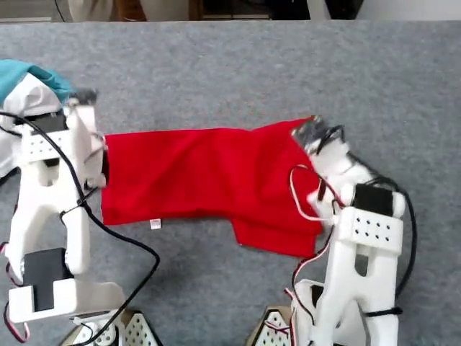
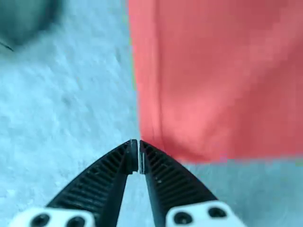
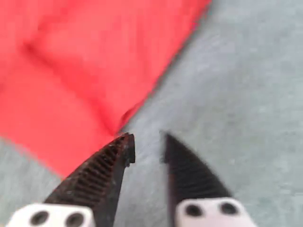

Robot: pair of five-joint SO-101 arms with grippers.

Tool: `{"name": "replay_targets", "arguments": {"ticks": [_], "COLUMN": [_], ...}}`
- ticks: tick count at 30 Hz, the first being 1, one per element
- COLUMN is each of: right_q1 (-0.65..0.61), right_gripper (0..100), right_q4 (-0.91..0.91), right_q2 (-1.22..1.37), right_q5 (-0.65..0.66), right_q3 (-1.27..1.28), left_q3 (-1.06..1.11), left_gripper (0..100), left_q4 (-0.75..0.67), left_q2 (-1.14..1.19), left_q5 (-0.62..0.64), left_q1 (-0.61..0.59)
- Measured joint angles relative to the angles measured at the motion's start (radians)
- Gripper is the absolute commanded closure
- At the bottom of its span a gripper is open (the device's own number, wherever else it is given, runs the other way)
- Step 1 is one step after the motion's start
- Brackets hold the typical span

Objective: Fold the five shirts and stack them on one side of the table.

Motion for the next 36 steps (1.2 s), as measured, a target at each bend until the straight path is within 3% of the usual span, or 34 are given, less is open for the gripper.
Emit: {"name": "replay_targets", "arguments": {"ticks": [3, 10, 17, 23, 32, 36], "right_q1": [-0.075, -0.192, -0.193, -0.143, -0.077, -0.081], "right_gripper": [98.9, 98.9, 98.9, 99.0, 99.7, 99.7], "right_q4": [-0.086, -0.181, -0.196, -0.186, -0.012, 0.098], "right_q2": [0.100, 0.535, 1.023, 1.323, 1.367, 1.244], "right_q5": [-0.084, -0.173, -0.180, -0.135, -0.112, -0.068], "right_q3": [-0.098, -0.422, -0.758, -0.991, -1.149, -1.149], "left_q3": [-0.077, -0.178, -0.328, -0.436, -0.477, -0.529], "left_gripper": [98, 98, 98, 98, 98, 98], "left_q4": [-0.089, -0.269, -0.255, -0.247, -0.244, -0.155], "left_q2": [0.014, 0.264, 0.548, 0.657, 0.677, 0.658], "left_q5": [0.115, 0.232, 0.244, 0.293, 0.319, 0.316], "left_q1": [0.029, 0.127, 0.126, 0.126, 0.117, 0.115]}}
